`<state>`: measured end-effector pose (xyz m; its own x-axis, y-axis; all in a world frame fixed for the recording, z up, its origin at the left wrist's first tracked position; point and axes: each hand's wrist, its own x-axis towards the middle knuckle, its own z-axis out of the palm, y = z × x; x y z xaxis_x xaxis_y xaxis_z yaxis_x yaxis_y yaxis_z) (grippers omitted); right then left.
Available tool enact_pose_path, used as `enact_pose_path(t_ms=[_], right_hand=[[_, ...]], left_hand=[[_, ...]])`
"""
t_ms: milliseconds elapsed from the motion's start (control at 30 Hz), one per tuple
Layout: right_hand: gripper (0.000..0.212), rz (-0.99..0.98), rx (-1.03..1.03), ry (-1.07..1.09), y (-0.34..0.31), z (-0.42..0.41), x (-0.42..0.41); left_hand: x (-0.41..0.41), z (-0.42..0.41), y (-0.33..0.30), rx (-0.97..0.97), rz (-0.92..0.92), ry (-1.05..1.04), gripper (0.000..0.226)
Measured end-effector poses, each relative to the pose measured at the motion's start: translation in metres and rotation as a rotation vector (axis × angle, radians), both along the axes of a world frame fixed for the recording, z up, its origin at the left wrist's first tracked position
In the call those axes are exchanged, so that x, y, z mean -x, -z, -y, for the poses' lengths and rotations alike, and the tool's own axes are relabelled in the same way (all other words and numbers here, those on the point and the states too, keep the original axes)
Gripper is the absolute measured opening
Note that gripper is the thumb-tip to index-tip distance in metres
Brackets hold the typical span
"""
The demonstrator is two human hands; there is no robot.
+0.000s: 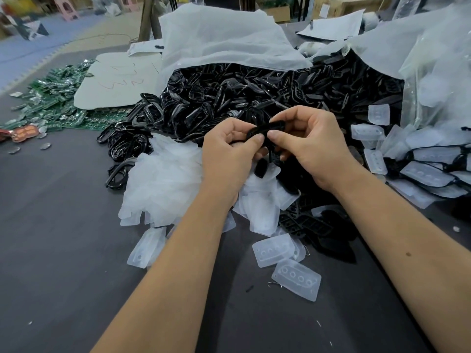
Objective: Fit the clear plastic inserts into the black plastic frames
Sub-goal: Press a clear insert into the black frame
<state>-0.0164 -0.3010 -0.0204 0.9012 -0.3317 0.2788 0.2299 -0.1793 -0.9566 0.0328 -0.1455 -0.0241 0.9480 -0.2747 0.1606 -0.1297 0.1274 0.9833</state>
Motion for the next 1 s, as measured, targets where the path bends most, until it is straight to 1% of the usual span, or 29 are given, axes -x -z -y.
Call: enact_pose_path(t_ms=[133,267,333,400,500,533,600,700,767,833,900,933,1000], right_hand=[[0.016,-0.002,-0.076,-0.018,-0.004,-0.001,0.001],[0.026,-0.016,-0.192,-0.047,-0.008,-0.002,0.002],[0.027,-0.016,-0.192,-0.05,-0.008,-0.002,0.002],[0.021,-0.007,-0.15,-0.028,-0.007,-0.002,0.002],[0.005,0.022,-0.028,0.045,-0.005,-0.002,0.003],[0.004,0.028,0.01,0.065,-0.003,-0.002,0.003],[0.006,0.042,0.069,0.089,-0.002,-0.002,0.003],[0.008,0.062,0.172,0.11,-0.003,-0.003,0.002],[0.009,0.056,0.228,0.12,-0.005,-0.005,0.002],[0.016,0.028,0.303,0.143,-0.007,-0.006,0.002],[0.023,0.002,0.44,0.179,-0.01,-0.006,0.005],[0.026,-0.014,0.544,0.168,-0.013,-0.005,0.007],[0.036,-0.098,0.808,0.036,-0.021,-0.004,0.011]], left_hand=[[0.0,-0.002,-0.002,0.04,-0.028,0.001,0.014],[0.0,-0.003,-0.004,0.067,-0.029,0.005,0.016],[0.0,-0.003,-0.005,0.067,-0.03,0.003,0.016],[0.0,-0.003,-0.005,0.063,-0.032,0.002,0.016],[0.001,-0.003,-0.004,0.035,0.015,0.005,0.018],[0.002,-0.003,-0.004,0.016,0.052,0.003,0.019],[0.004,-0.001,-0.003,-0.032,0.119,-0.016,0.017],[0.004,0.0,-0.003,-0.083,0.155,-0.078,0.015],[0.003,0.0,-0.002,-0.078,0.164,-0.099,0.017],[0.003,0.0,-0.004,-0.047,0.175,-0.124,0.017],[0.001,-0.002,-0.005,0.016,0.174,-0.173,0.014],[0.0,-0.003,-0.006,0.05,0.167,-0.195,0.013],[-0.003,-0.003,-0.005,0.084,0.159,-0.212,0.012]])
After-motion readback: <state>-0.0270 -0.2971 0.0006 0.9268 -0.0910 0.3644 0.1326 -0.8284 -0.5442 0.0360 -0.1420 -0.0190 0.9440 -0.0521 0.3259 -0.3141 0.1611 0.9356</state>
